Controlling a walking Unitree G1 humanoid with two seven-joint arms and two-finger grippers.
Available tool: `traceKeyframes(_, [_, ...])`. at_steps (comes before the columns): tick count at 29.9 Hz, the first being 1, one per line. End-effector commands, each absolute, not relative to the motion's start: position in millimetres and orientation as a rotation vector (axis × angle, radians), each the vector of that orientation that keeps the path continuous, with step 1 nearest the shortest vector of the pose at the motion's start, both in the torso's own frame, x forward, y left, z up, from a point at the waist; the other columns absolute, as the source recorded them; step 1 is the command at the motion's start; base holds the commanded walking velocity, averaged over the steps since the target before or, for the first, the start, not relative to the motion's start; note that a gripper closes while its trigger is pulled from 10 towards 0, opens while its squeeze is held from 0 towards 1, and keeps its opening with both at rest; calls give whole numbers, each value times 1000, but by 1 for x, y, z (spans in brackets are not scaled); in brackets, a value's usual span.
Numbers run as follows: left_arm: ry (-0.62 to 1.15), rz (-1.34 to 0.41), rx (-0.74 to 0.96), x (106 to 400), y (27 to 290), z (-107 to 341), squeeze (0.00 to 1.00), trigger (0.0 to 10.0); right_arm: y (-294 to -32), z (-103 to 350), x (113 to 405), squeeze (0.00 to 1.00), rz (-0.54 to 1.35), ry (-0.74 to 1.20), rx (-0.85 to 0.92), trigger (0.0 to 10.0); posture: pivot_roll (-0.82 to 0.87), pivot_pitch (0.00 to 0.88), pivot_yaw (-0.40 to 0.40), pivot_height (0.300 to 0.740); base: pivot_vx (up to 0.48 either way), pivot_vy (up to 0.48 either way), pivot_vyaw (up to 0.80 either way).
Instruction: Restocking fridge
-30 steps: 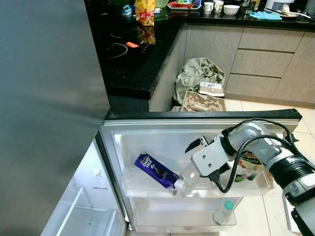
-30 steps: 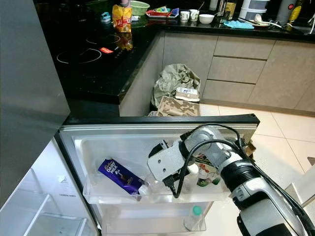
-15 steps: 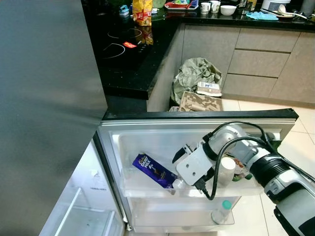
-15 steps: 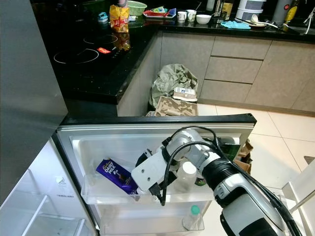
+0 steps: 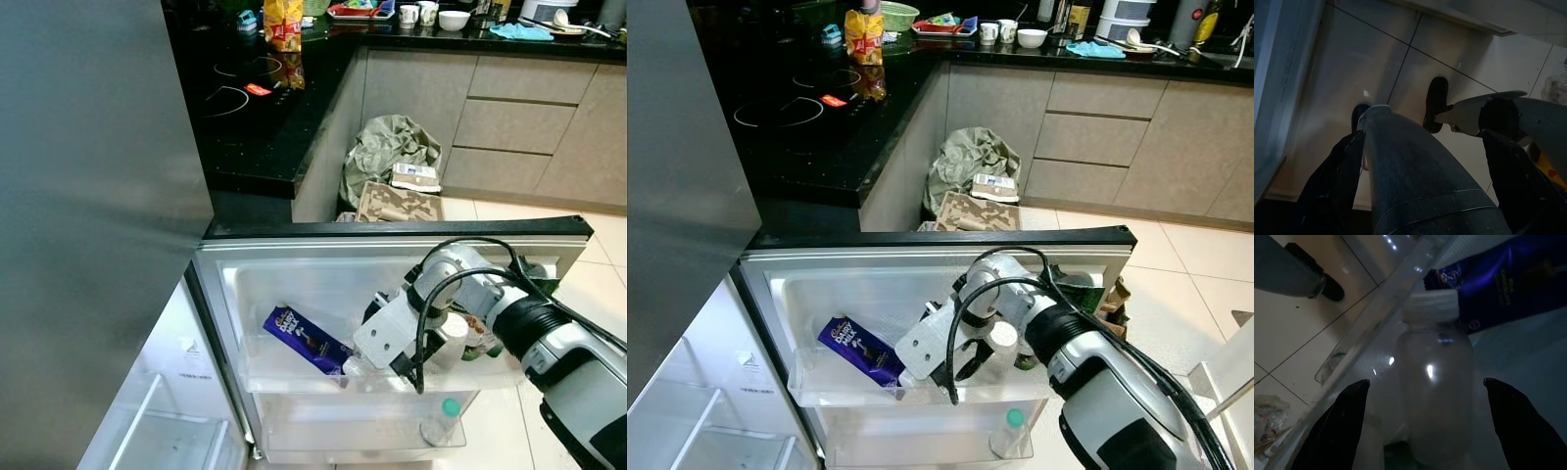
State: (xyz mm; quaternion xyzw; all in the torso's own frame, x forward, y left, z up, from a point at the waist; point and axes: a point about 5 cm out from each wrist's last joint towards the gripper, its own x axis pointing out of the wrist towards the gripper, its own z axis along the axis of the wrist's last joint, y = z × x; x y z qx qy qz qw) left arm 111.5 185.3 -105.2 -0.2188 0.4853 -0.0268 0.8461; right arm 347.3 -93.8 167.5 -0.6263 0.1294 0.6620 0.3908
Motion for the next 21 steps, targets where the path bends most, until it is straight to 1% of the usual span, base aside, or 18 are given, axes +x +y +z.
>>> traceKeyframes(1, [1049,-53,-471,103,183,-108,0,10000,-89,166,349,0,1673,317,-1603,10000,-132,28,-32,740,0,0,0])
traceKeyframes(4, [1049,-53,-471,103,183,-108,0,10000,-89,166,349,0,1673,317,-1603,10000,-132,28,-32,740,0,0,0])
traceKeyframes(7, [1049,-51,-476,102,182,-108,0,10000,-79,162,352,0,1627,283,-1588,10000,-128,29,-36,740,0,0,0])
traceKeyframes(14, [1052,-54,-475,100,183,-108,0,10000,-65,143,346,0,1631,262,-1569,10000,-121,42,-35,740,0,0,0])
traceKeyframes(21, [1056,-56,-475,99,183,-109,0,10000,-67,130,343,0,1651,314,-1588,10000,-121,40,-31,740,0,0,0])
